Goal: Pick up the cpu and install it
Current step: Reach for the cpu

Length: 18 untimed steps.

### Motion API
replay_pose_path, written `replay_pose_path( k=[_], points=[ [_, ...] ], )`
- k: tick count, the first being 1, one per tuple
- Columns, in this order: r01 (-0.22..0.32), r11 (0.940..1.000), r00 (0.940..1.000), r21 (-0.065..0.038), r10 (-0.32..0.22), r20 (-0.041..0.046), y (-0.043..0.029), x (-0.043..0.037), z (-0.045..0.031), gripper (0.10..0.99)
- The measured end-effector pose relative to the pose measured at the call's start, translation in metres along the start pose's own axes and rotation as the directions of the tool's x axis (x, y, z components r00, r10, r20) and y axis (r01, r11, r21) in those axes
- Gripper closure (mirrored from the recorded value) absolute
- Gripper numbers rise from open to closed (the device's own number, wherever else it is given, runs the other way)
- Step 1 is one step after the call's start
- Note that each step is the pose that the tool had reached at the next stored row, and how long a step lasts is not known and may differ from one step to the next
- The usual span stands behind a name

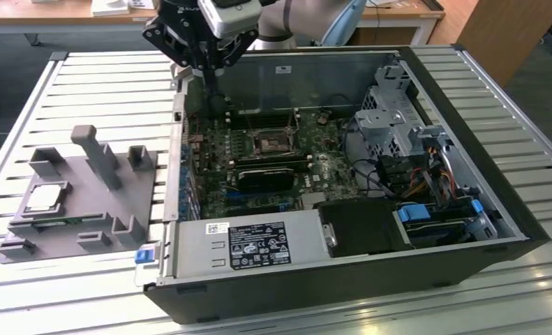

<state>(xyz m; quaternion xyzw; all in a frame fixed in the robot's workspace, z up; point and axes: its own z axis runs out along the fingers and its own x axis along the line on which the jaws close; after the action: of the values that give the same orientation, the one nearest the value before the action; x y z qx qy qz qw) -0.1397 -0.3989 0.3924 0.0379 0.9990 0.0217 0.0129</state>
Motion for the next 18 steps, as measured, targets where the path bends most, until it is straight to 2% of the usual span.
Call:
replay_pose_path(
  k=[18],
  points=[
    [0.0,1.0,1.0,0.0,0.0,0.0,-0.0004,0.0057,-0.0001,0.98]
  ],
)
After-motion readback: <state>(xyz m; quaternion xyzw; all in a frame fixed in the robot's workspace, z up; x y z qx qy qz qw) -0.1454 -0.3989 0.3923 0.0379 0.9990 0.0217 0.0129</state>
